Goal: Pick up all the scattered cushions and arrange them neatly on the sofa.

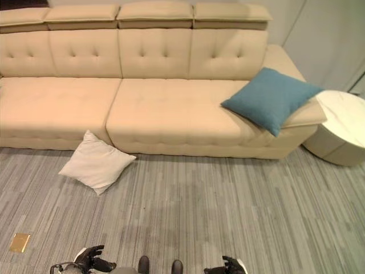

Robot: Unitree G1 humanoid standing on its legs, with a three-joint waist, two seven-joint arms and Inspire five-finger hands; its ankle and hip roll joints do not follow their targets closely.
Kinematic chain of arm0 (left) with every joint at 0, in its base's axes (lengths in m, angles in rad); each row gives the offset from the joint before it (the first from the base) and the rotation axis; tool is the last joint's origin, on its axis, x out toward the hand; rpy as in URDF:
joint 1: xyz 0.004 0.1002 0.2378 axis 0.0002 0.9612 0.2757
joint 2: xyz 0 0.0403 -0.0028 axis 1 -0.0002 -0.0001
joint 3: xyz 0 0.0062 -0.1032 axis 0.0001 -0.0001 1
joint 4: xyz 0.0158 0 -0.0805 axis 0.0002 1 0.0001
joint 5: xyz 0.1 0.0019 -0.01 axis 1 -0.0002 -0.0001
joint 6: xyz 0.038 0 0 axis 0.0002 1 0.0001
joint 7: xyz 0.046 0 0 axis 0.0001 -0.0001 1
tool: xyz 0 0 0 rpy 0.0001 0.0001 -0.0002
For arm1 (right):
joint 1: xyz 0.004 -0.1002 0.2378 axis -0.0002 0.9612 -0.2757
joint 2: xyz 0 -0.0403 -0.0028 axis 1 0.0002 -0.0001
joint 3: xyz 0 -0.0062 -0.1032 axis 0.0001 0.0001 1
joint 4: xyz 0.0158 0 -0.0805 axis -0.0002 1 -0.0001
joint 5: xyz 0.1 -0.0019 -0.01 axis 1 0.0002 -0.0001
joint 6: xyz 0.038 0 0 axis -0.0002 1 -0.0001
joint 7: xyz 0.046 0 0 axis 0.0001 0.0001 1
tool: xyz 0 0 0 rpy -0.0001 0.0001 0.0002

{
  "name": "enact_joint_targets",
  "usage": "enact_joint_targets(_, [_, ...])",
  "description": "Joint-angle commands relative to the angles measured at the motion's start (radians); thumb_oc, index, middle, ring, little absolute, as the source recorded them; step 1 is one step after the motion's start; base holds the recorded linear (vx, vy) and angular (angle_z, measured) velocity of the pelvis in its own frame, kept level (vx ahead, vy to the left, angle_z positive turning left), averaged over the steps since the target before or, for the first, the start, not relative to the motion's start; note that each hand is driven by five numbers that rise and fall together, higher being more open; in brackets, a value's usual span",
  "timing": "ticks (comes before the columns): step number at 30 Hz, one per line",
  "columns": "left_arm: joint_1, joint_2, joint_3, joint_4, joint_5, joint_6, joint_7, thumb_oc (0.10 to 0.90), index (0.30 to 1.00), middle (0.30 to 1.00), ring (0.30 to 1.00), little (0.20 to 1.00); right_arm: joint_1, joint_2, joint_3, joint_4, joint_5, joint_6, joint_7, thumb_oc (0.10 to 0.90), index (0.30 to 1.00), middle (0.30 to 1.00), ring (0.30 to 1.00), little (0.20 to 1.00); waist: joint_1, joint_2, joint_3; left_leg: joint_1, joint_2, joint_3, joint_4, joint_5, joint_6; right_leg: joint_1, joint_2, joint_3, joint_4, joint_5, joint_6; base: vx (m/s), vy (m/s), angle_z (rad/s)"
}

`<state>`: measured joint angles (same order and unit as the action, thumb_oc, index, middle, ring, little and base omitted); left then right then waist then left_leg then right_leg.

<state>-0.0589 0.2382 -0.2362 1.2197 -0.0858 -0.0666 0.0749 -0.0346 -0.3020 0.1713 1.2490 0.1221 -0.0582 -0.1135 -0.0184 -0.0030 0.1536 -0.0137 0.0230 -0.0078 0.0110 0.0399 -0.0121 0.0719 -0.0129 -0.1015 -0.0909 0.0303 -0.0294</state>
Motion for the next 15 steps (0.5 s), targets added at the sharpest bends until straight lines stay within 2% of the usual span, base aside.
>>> enact_joint_targets(1, [-0.061, -0.012, -0.028, 0.058, 0.017, -0.027, 0.007, 0.8, 0.9, 0.9, 0.9, 0.9, -0.017, -0.011, 0.02, 0.005, 0.003, -0.024, -0.021, 0.8, 0.9, 0.9, 0.9, 0.9, 0.018, -0.022, -0.024, 0.018, -0.029, -0.018, 0.027, -0.097, -0.01, -0.049, -0.059, 0.009, 0.044, -0.006, 0.118, 0.0, 0.144, -0.29])
enact_joint_targets(3, [-0.06, -0.011, -0.033, 0.055, 0.025, -0.028, 0.009, 0.8, 0.9, 0.9, 0.9, 0.9, -0.019, -0.007, 0.026, 0.003, -0.007, -0.018, -0.021, 0.8, 0.9, 0.9, 0.9, 0.9, 0.018, -0.019, -0.021, 0.025, -0.037, 0.003, 0.009, -0.101, 0.007, -0.07, -0.069, 0.036, 0.055, 0.008, 0.131, 0.0, 0.172, -0.4])
enact_joint_targets(10, [-0.064, -0.003, -0.032, 0.049, 0.027, -0.028, 0.013, 0.8, 0.9, 0.9, 0.9, 0.9, -0.025, 0.0, 0.036, -0.002, -0.021, -0.01, -0.024, 0.8, 0.9, 0.9, 0.9, 0.9, 0.022, -0.022, -0.002, 0.032, -0.05, 0.041, -0.009, -0.107, 0.034, -0.131, -0.082, 0.06, 0.123, 0.021, 0.156, -0.02, 0.1, -0.39])
enact_joint_targets(13, [-0.072, 0.011, -0.032, 0.034, 0.024, -0.031, 0.018, 0.8, 0.9, 0.9, 0.9, 0.9, -0.032, 0.004, 0.047, -0.005, -0.029, -0.01, -0.028, 0.8, 0.9, 0.9, 0.9, 0.9, 0.037, -0.024, 0.014, 0.041, -0.044, 0.083, -0.013, -0.11, 0.039, -0.164, -0.1, -0.022, 0.169, 0.026, 0.167, -0.04, 0.014, -0.74])
enact_joint_targets(14, [-0.075, 0.016, -0.031, 0.029, 0.023, -0.032, 0.017, 0.8, 0.9, 0.9, 0.9, 0.9, -0.029, 0.006, 0.049, -0.005, -0.036, -0.01, -0.031, 0.8, 0.9, 0.9, 0.9, 0.9, 0.047, -0.023, 0.014, 0.051, -0.035, 0.112, -0.023, -0.11, 0.034, -0.167, -0.117, -0.127, 0.183, 0.02, 0.162, -0.02, -0.024, -0.75])
enact_joint_targets(15, [-0.075, 0.016, -0.031, 0.029, 0.023, -0.032, 0.017, 0.8, 0.9, 0.9, 0.9, 0.9, -0.029, 0.006, 0.049, -0.005, -0.036, -0.01, -0.031, 0.8, 0.9, 0.9, 0.9, 0.9, 0.046, -0.023, 0.014, 0.051, -0.036, 0.11, -0.023, -0.11, 0.034, -0.167, -0.118, -0.128, 0.183, 0.019, 0.162, -0.01, -0.08, -0.85])
